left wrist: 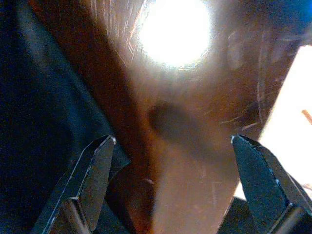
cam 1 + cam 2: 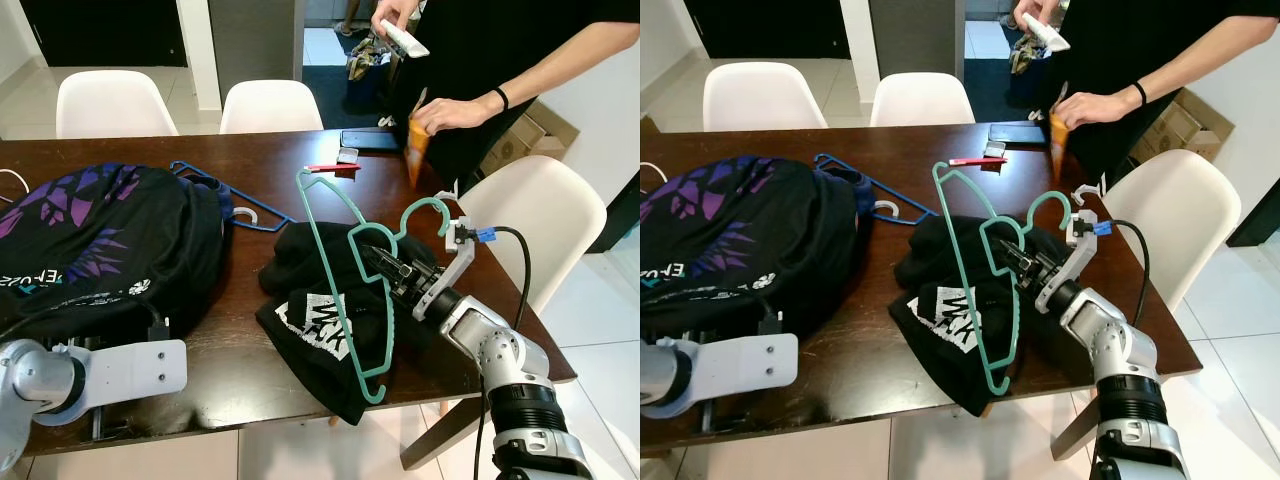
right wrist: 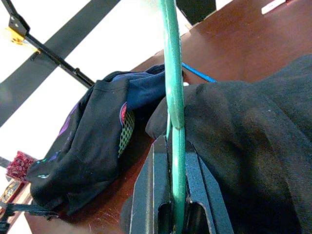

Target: Hang hanger

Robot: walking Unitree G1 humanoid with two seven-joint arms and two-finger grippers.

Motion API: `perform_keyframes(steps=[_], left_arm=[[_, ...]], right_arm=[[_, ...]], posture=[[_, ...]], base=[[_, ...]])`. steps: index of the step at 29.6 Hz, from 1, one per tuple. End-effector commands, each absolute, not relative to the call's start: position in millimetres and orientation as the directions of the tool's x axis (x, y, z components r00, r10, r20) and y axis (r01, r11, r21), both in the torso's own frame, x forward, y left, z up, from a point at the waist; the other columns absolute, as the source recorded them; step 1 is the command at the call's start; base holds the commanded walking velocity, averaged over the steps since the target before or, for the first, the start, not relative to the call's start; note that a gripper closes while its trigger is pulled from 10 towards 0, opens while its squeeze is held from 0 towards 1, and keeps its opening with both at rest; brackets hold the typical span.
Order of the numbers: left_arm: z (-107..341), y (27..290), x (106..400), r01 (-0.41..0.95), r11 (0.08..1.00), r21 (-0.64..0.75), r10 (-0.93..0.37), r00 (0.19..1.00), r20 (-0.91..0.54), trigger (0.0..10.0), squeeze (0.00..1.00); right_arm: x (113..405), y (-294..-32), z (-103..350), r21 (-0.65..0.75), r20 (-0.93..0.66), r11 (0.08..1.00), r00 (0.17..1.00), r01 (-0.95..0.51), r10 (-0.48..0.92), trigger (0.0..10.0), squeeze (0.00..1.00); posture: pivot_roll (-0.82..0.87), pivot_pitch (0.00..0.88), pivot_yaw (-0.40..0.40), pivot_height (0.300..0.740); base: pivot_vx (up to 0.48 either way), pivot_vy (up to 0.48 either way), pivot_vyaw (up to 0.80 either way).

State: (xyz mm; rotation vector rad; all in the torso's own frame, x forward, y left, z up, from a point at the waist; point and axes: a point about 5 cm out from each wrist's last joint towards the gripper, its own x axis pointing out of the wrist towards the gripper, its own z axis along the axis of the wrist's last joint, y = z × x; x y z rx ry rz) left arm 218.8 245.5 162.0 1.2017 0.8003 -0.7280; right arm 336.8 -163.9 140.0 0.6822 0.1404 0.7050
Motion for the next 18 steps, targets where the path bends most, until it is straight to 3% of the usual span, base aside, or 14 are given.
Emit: perform_keyframes(steps=[1,13,18], left_arm=[[154,251,220,0.826,0.228,0.515,-0.018,0.532,-0.846,10.0,0.00],[151,273,226,0.783,0.220,0.582,0.129,0.568,-0.813,10.0,0.00],[151,277,241,0.713,0.195,0.674,0.149,0.658,-0.739,10.0,0.00]], right_arm=[[336,-166,140,0.630,0.105,0.559,0.772,-0.540,0.627,10.0,0.00],[335,-167,140,0.629,0.104,0.562,0.774,-0.538,0.624,10.0,0.00],[334,-167,140,0.627,0.104,0.564,0.775,-0.538,0.623,10.0,0.00]], posture=[[0.12,0.111,-0.043,0.740],[0.12,0.118,-0.040,0.740],[0.12,0.120,-0.041,0.740]], base=[[0.000,0.000,0.00],[0.000,0.000,0.00],[0.000,0.000,0.00]])
